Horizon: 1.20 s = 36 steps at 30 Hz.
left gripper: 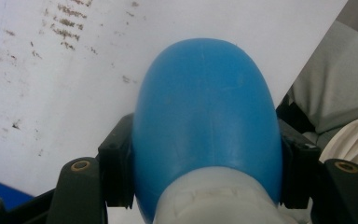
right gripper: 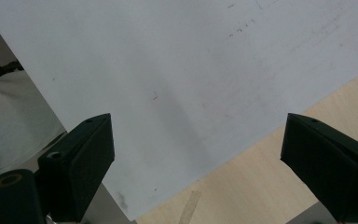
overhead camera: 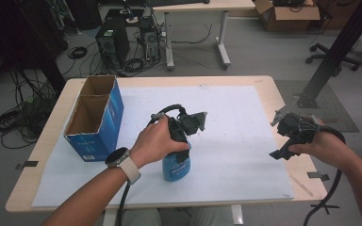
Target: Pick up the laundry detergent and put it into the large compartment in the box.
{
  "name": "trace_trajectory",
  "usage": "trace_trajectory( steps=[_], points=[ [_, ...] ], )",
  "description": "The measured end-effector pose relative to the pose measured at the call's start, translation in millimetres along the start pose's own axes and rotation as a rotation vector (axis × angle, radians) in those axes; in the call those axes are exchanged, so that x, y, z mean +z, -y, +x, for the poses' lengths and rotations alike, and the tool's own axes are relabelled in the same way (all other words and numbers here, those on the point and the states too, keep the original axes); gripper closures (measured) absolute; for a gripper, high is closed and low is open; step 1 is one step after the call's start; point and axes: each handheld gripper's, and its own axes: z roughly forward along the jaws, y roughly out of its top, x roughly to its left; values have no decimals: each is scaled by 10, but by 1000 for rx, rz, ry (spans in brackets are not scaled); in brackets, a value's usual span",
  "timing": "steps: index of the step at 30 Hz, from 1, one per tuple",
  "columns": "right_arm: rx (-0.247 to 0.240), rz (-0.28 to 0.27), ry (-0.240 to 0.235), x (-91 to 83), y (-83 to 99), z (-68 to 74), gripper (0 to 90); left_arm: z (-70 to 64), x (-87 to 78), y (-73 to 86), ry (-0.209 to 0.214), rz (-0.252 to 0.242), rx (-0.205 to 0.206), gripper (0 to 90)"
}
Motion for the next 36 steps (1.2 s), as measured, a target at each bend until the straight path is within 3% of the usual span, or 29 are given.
trace_trajectory(
  steps=[7, 10, 23, 30, 32, 36],
  points=[
    [1, -3, 0, -13, 2, -1, 95, -9, -44, 18, -2, 6, -11, 373],
    [4, -3, 4, -29, 7, -4, 96, 3, -135, 31, -3, 4, -15, 373],
    [3, -10, 6, -44, 21, -2, 96, 126, -593, 168, -17, -3, -101, 374],
    [1, -15, 4, -51, 13, 7, 96, 204, -822, 281, -21, -12, -161, 375],
    [3, -16, 7, -56, 17, 5, 96, 260, -931, 345, -13, -18, -200, 375],
    [3, -19, 8, -60, 16, 3, 96, 322, -1055, 406, -11, -28, -239, 375]
  ],
)
